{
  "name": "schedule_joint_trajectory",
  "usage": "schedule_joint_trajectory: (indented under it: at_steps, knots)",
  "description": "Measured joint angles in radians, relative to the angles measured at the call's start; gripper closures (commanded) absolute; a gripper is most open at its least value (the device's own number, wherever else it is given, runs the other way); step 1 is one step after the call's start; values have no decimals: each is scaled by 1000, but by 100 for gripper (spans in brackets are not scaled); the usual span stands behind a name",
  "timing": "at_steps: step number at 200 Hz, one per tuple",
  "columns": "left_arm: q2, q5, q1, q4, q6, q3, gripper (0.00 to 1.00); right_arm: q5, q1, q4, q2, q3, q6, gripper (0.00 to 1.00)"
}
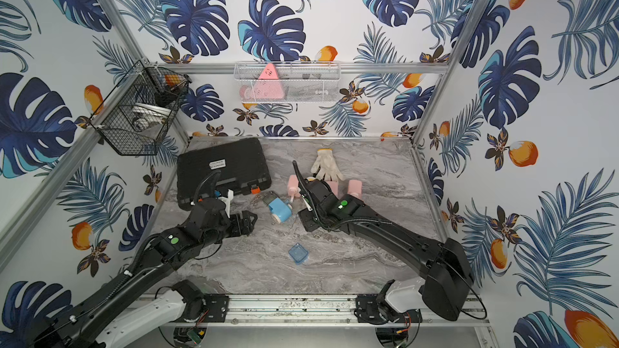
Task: Put the tray back into the pencil sharpener
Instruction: Place the container at the center of the board.
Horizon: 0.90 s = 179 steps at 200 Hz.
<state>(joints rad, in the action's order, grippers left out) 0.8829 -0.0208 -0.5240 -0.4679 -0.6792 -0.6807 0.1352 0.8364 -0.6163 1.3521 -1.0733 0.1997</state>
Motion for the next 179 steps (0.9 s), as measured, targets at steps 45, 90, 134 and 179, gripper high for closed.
schedule_joint_trajectory:
  at_steps: [45, 90, 134, 179]
  knots:
    - [121, 76, 0, 132, -83, 41, 15, -8, -10, 61, -17, 37, 51, 27]
    - [234, 76, 0, 265, -196, 56, 28, -6, -14, 90, 3, 39, 70, 27]
    - [377, 54, 0, 373, -263, 6, 38, -3, -14, 113, -61, 86, 89, 27]
    - [522, 42, 3, 430, -278, -53, 28, 2, -19, 112, -151, 146, 107, 27]
